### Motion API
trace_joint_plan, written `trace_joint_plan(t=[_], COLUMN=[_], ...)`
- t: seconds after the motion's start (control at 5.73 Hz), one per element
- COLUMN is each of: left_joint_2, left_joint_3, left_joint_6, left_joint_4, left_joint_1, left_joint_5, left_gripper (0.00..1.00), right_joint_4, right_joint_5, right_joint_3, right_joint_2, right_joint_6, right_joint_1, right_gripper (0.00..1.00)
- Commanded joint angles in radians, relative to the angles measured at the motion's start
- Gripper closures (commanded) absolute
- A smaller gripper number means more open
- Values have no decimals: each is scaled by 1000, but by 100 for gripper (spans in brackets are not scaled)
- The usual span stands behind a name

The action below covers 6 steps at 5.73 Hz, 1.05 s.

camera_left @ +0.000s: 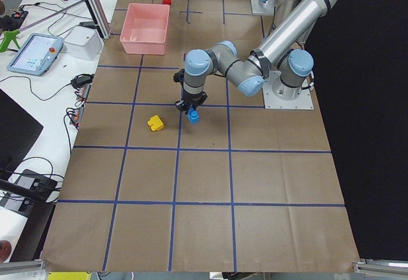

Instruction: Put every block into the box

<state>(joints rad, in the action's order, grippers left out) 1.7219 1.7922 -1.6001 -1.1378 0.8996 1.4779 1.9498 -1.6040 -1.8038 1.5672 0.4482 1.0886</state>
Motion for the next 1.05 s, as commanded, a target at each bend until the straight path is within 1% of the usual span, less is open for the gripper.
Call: trace_joint_plan(t=[0.0, 0.17, 0.35, 0.52, 0.7, 0.87], left_joint_2=[34, 65, 106, 166, 250, 345], left_joint_3=[-231, -287, -347, -431, -576, -746], left_joint_6=[516, 696, 943, 1133, 1302, 1407], left_joint_4=[-230, -247, -257, -273, -334, -397], left_joint_1=[83, 141, 221, 301, 393, 486], left_joint_5=[-59, -56, -50, -50, -51, -48], left_gripper=[100, 100, 100, 100, 100, 100], right_joint_4=[-82, -74, -72, -69, -59, -16], right_joint_5=[47, 135, 182, 218, 269, 364], right_joint_3=[140, 232, 394, 547, 634, 629], right_joint_2=[-47, -134, -276, -437, -535, -565], right_joint_6=[-222, -315, -392, -483, -584, -601], right_joint_1=[235, 334, 437, 542, 594, 631], right_gripper=[94, 94, 94, 93, 92, 90])
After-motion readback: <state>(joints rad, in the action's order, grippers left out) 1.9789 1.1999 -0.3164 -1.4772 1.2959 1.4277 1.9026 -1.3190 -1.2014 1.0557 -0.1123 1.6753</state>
